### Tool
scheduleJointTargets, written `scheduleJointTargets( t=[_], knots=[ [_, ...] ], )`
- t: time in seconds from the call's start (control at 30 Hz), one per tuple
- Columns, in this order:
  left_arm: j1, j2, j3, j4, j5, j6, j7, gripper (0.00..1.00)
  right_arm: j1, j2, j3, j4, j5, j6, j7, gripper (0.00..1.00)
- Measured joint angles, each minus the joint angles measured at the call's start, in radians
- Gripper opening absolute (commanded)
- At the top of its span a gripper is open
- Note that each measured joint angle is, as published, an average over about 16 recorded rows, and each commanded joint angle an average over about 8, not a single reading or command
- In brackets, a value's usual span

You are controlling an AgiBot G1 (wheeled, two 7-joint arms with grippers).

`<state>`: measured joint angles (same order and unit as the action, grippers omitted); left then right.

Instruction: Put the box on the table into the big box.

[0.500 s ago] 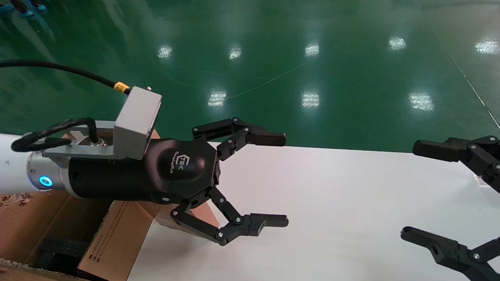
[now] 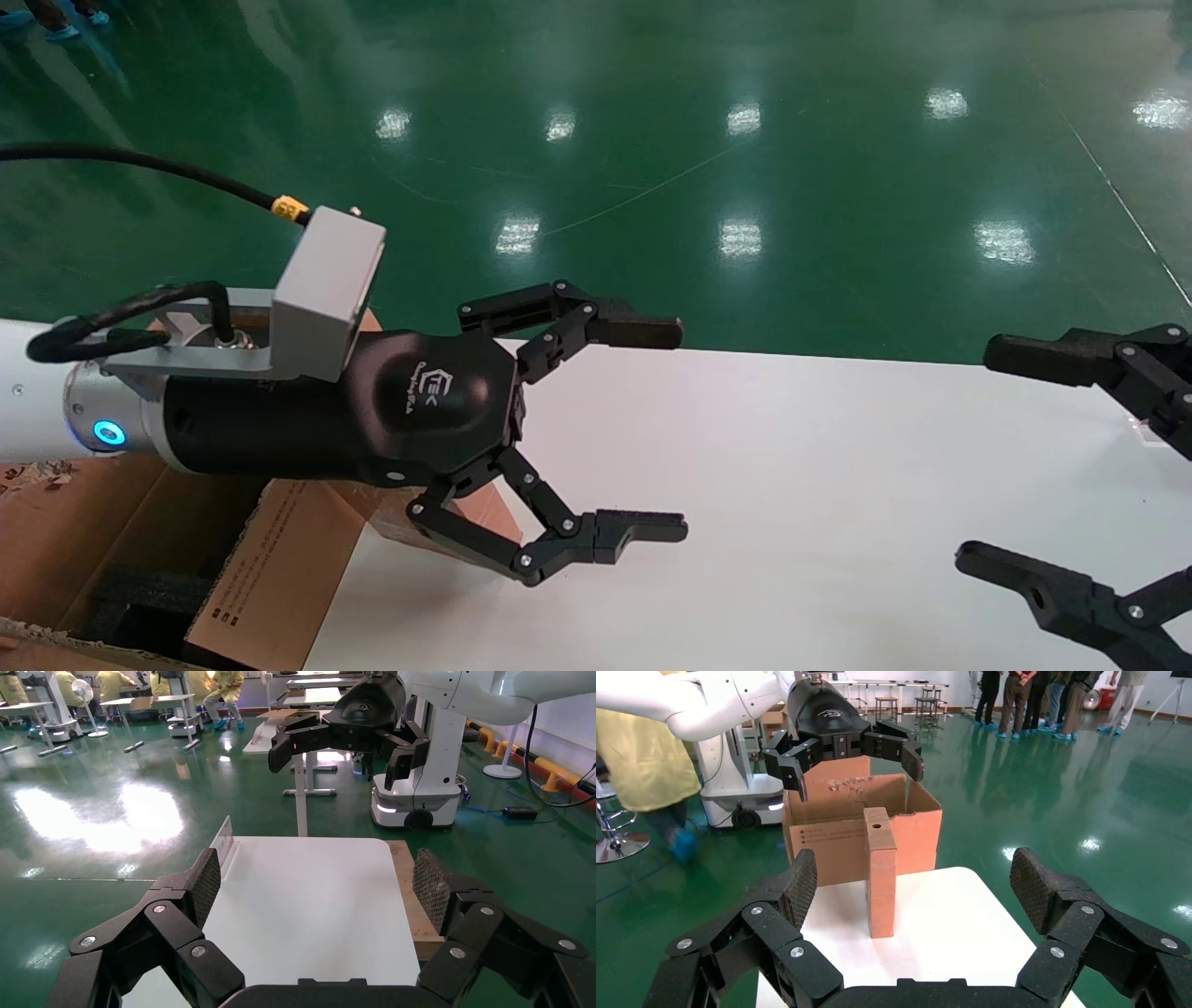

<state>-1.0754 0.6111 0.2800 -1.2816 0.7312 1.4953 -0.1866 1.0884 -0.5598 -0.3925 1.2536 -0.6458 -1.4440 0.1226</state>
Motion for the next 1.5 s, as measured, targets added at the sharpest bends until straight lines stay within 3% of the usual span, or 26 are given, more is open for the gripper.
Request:
scheduleJointTargets(
  t=[1.5],
  knots=[
    [0.008,-0.004,0.001,0.004,0.0,-0.003,-0.002,1.0,0.0,0.0,0.0,0.0,0.0,0.0,0.0,1.0]
  ],
)
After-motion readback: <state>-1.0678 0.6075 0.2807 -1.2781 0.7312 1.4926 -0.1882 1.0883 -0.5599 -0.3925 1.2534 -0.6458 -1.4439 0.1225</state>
